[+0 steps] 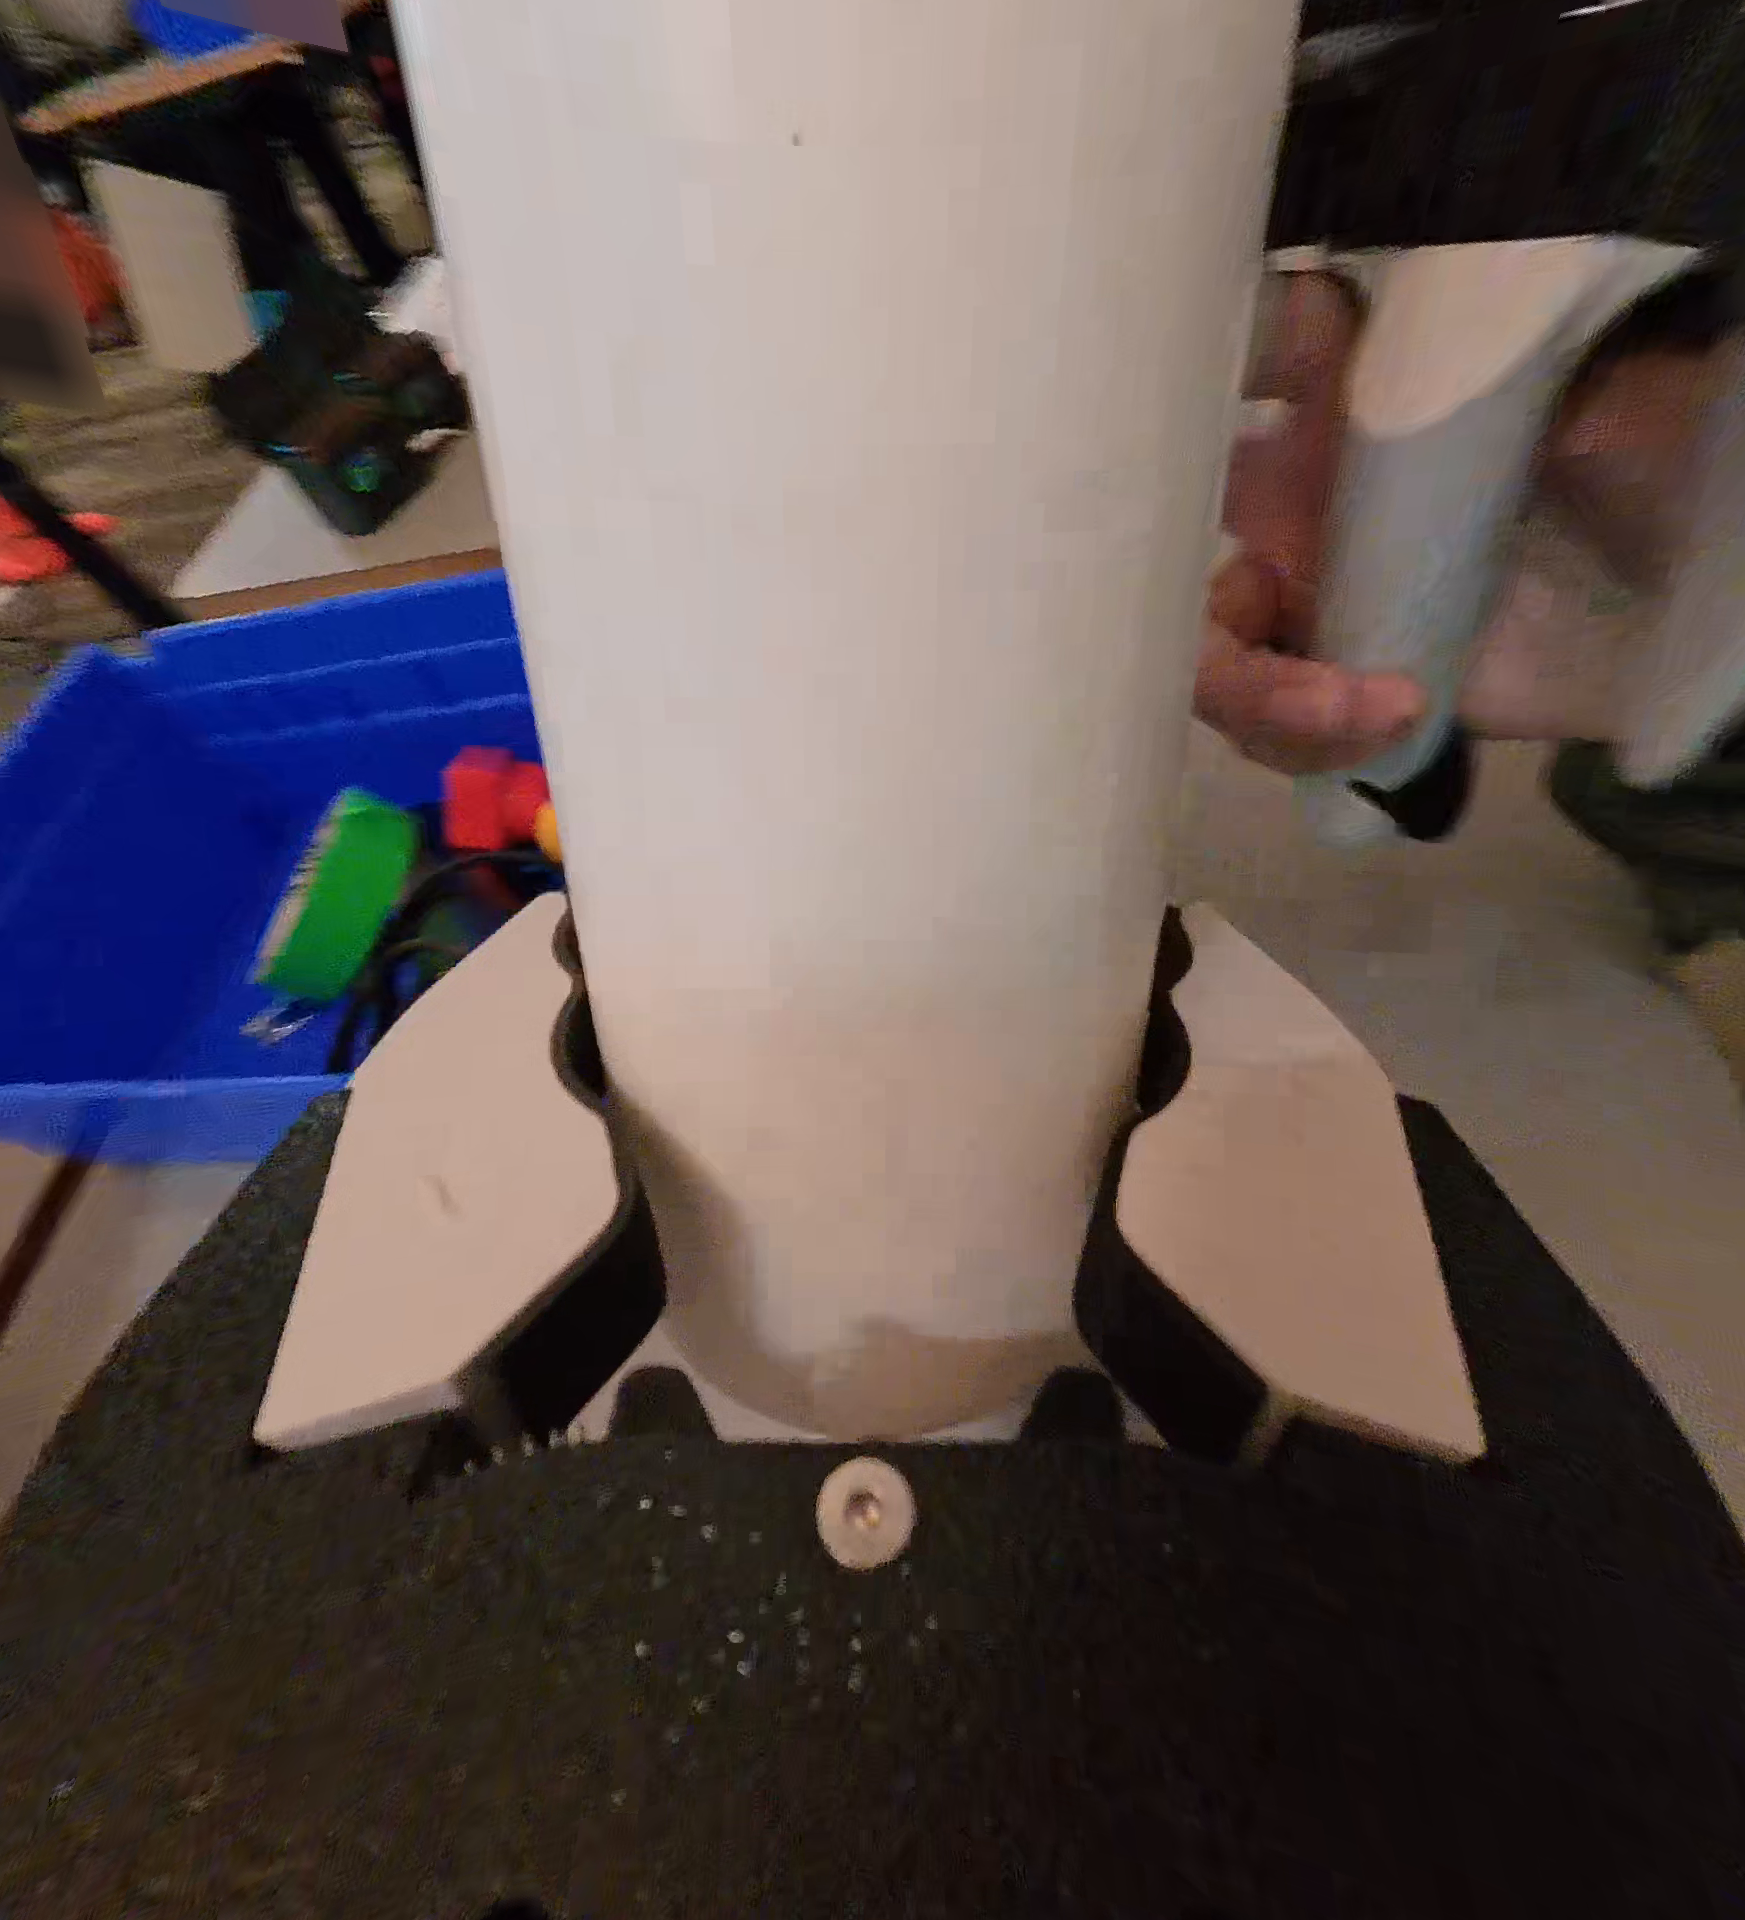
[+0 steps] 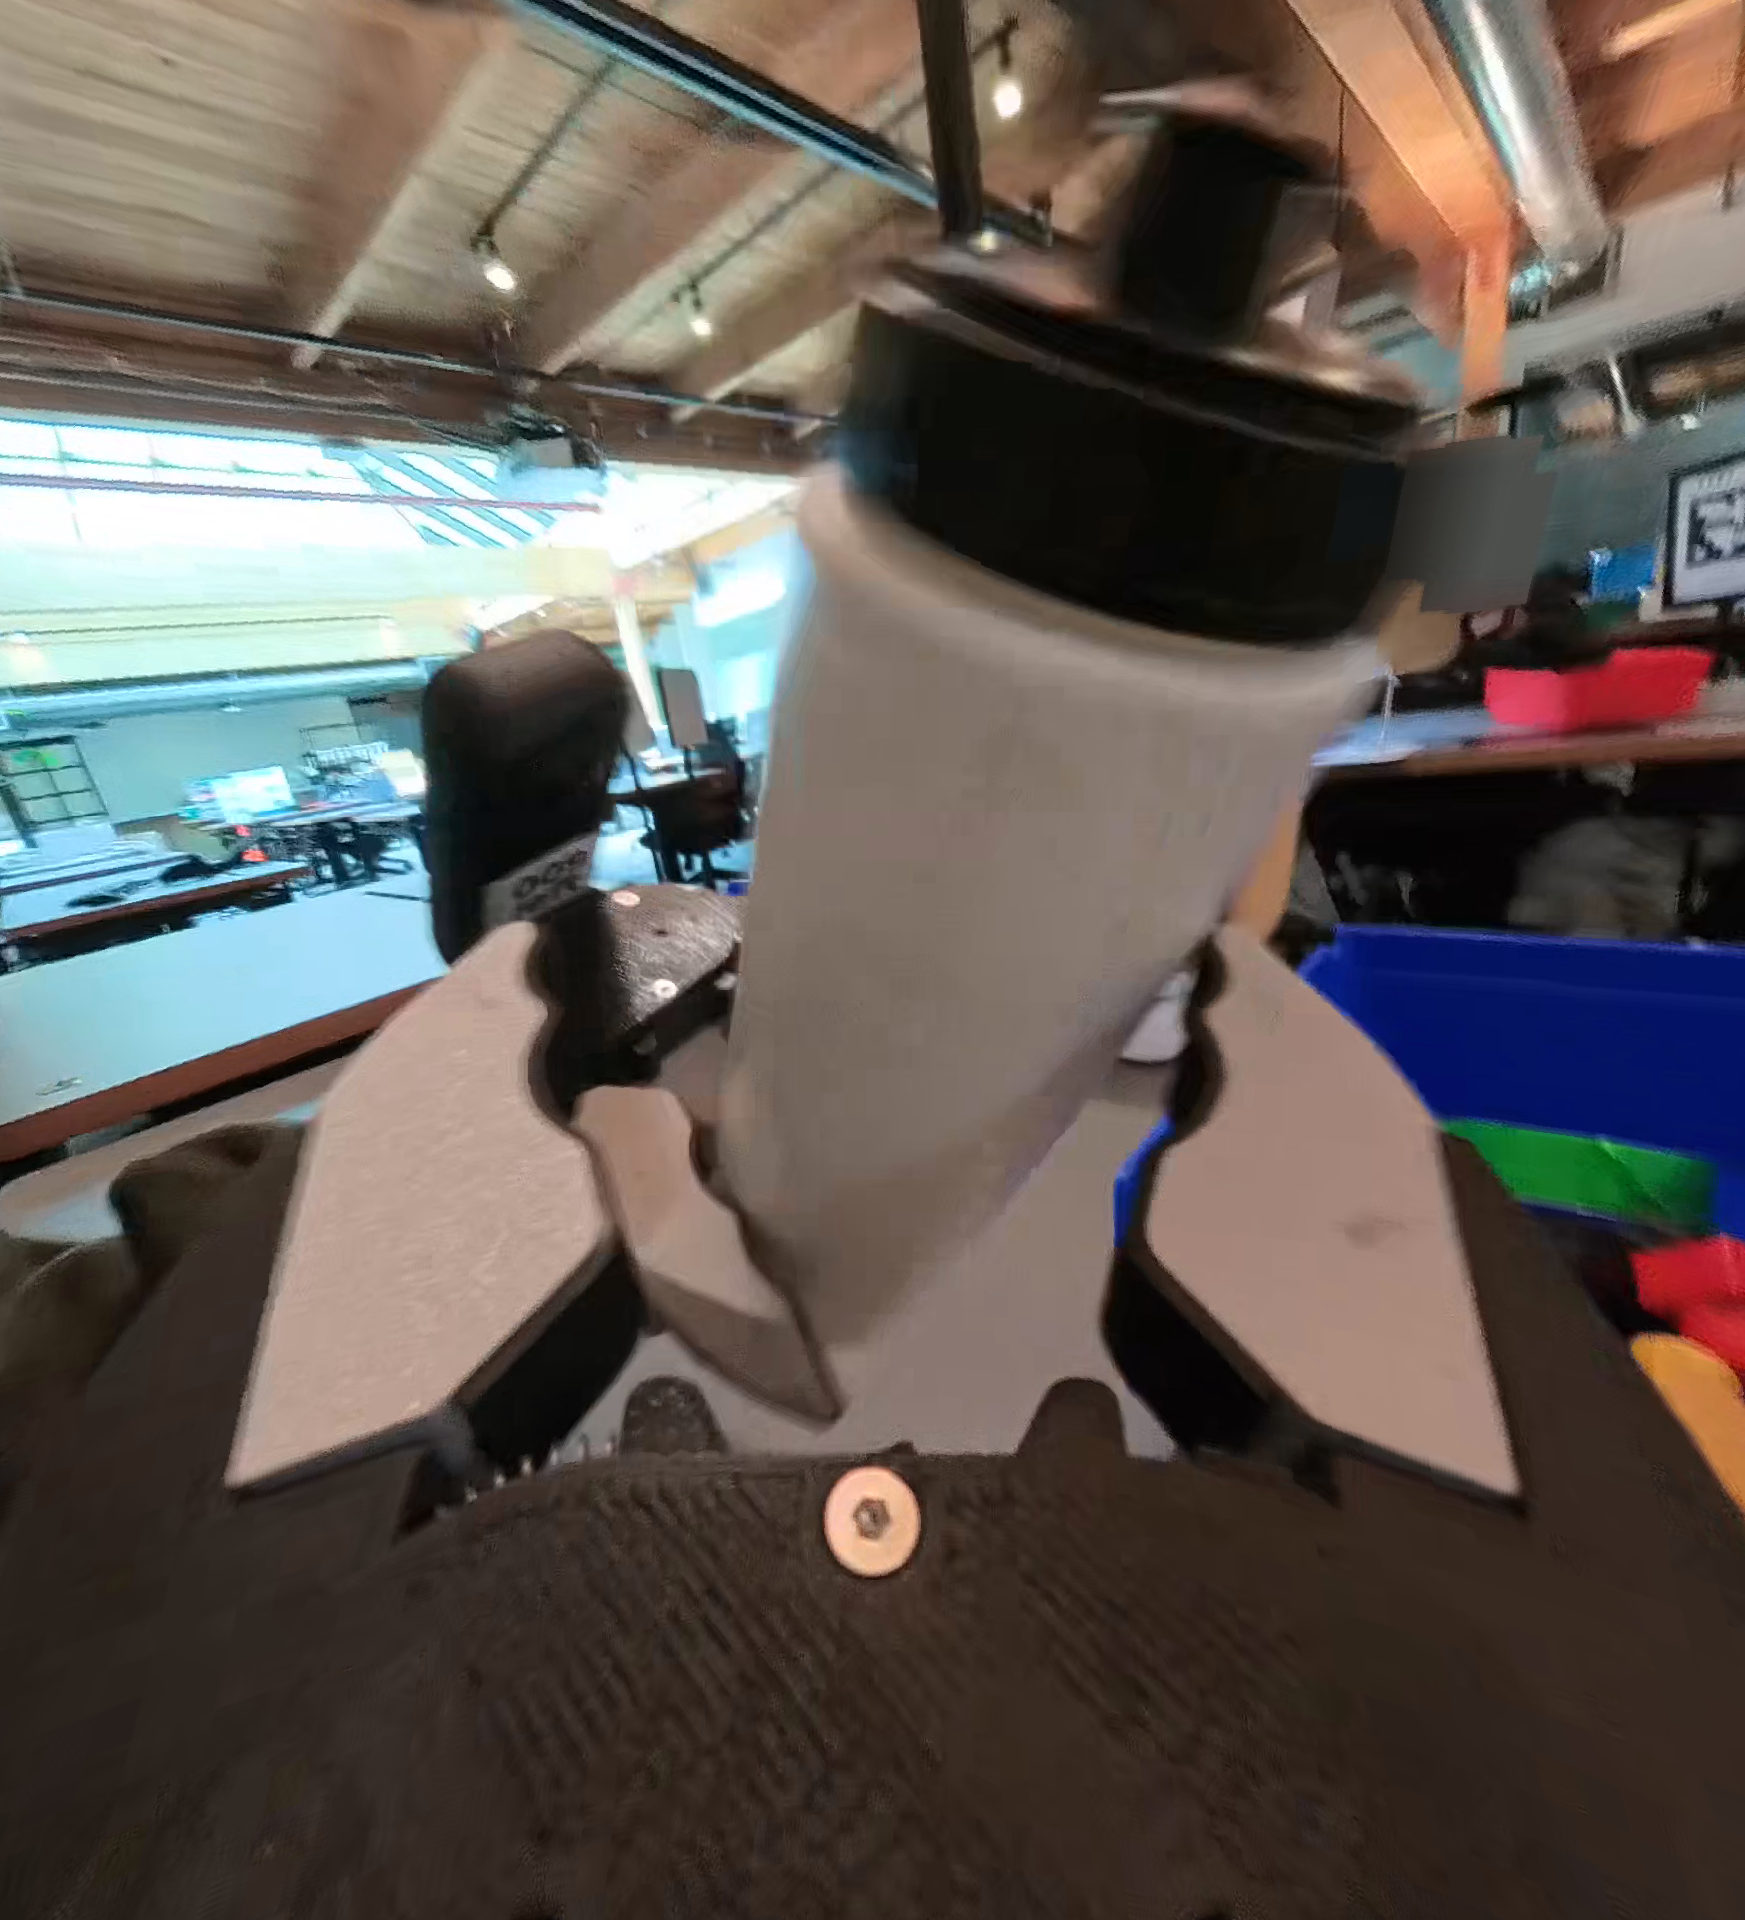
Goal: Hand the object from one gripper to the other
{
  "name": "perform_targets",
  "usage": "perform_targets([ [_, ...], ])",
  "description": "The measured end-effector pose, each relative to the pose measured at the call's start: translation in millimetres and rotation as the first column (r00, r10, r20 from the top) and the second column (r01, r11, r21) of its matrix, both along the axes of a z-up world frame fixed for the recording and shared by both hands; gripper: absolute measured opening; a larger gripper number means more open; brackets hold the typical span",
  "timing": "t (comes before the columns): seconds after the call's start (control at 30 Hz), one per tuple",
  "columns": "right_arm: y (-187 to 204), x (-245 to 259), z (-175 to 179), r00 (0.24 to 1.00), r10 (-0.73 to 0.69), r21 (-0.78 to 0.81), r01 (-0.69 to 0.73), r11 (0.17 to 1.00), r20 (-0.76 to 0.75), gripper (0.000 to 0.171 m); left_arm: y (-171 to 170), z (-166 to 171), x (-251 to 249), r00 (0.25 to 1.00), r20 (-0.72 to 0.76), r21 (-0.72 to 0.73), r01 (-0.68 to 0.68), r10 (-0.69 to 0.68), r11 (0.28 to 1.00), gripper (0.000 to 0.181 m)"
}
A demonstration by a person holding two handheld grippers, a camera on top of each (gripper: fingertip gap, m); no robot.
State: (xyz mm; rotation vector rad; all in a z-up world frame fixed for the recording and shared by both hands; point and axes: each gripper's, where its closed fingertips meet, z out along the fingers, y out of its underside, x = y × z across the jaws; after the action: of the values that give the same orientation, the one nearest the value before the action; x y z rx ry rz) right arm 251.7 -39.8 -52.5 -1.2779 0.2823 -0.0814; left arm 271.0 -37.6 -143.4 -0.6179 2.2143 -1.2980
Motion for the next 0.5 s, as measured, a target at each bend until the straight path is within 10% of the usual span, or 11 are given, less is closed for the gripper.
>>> perform_targets([
  [0.13, 2.5, 13.5, 1.9, 0.99, -0.132, 0.01, 0.132, 0.991, -0.058, 0.124, 29.8, 21.1, 25.8, 0.913, 0.319, 0.138, -0.312, 0.256, 0.94, 0.1],
  [0.37, -28.7, 37.0, 12.7, 0.953, -0.205, 0.199, 0.25, 0.948, -0.223, 0.113, 24.1, 37.1, 23.4, 0.791, 0.583, 0.216, -0.372, 0.187, 0.903, 0.1],
  [0.5, -45.8, 28.5, 11.6, 0.991, -0.124, 0.069, 0.127, 0.99, -0.05, 0.115, 29.0, 38.2, 18.2, 0.807, 0.581, 0.276, -0.316, 0.104, 0.908, 0.099],
])
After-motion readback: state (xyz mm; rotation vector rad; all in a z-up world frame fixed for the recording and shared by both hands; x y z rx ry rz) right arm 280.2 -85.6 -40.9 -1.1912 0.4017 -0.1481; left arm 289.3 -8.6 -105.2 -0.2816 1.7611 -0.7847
